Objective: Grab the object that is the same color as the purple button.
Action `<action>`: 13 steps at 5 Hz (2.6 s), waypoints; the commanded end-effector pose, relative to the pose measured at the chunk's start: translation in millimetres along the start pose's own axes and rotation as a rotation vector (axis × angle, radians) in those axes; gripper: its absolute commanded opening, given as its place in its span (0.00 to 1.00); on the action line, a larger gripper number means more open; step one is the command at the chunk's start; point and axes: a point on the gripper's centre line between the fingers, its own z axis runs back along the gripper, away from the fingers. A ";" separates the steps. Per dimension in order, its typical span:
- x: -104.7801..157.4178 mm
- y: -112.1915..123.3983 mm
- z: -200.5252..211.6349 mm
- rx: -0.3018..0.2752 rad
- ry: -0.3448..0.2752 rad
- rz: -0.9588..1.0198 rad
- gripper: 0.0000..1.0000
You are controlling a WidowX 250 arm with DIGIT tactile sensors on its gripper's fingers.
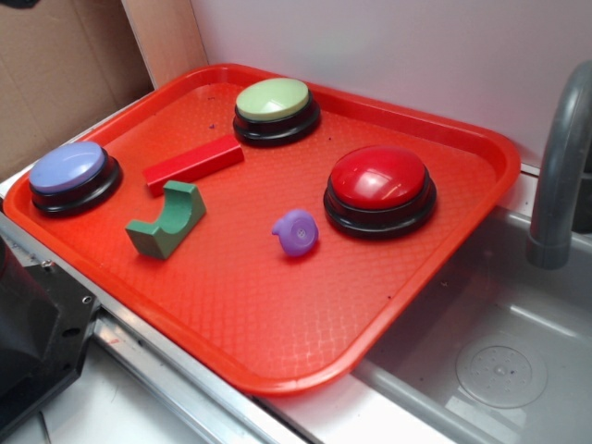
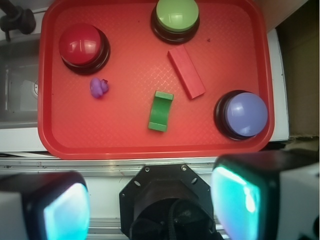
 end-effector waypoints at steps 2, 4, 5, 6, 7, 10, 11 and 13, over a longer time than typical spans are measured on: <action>25.1 -15.7 -34.6 -0.024 -0.009 -0.027 1.00; 50.6 -39.5 -85.3 -0.015 -0.050 0.011 1.00; 65.4 -51.3 -125.3 0.004 -0.019 0.024 1.00; 79.0 -63.3 -151.6 0.008 -0.011 0.013 1.00; 90.3 -70.5 -176.9 0.016 0.000 0.011 1.00; 98.6 -84.9 -221.0 0.014 0.077 -0.049 1.00; 98.6 -80.6 -224.3 -0.002 0.085 -0.029 0.00; 108.2 -66.5 -217.4 -0.019 0.055 -0.008 0.00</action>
